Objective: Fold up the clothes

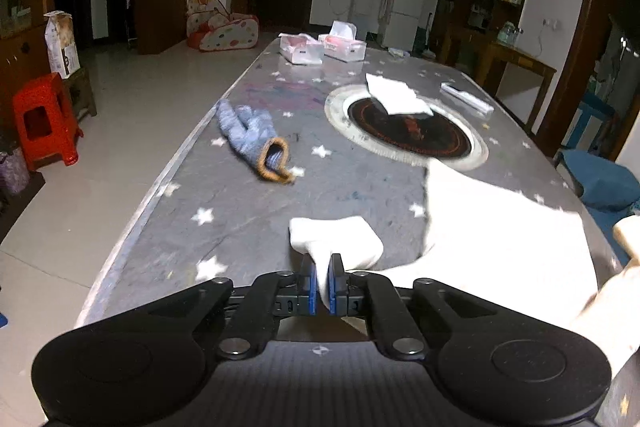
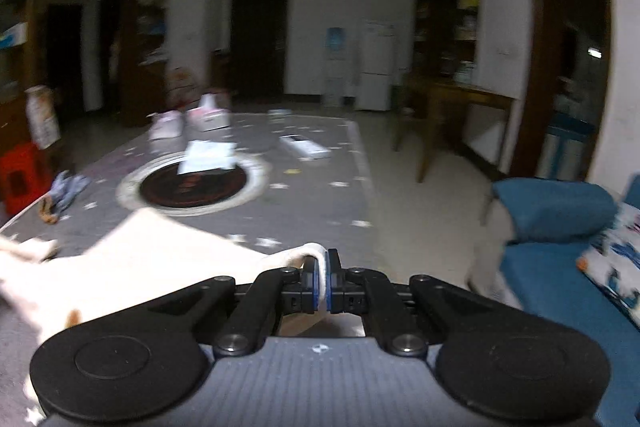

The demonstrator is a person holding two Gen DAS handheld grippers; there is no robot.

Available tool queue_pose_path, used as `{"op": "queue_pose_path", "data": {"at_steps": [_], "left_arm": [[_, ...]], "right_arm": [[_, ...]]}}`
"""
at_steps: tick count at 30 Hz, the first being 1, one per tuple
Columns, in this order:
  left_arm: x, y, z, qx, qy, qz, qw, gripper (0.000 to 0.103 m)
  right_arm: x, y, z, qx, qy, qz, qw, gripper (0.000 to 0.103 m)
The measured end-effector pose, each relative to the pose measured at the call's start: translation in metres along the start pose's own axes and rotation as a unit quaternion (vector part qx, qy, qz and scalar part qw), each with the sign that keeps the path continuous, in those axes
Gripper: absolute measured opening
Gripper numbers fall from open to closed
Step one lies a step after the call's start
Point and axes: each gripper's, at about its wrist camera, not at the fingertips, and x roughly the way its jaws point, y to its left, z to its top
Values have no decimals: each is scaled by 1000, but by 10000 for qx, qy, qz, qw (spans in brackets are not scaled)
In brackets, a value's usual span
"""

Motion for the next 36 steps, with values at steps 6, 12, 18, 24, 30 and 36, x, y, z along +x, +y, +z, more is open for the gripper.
{"op": "queue_pose_path", "data": {"at_steps": [6,12,18,24,30,36], "left_arm": [[-11,5,-25,283,331,-56,9990,13],[-30,5,-32,570,167,65,9982,19],[-51,-29,-50,1182,69,-571,9913,27],[-39,-86,-72,1709,237,-1405,9749,27],[-10,-123,-86,1914,492,-1856,9625,27],[-4,-124,-103,2078,753,-2013,9543,27]], "right_arm": [[0,-44,-43,324,770,-390,9957,13],[-11,-54,-63,339,1002,-514,9931,22],[-38,-26,-54,-319,793,-269,9960,31],[-54,12,-45,-927,490,-194,9943,49],[-50,-7,-51,-641,712,-798,9922,52],[-58,-65,-83,600,1279,-1317,9812,59]]}}
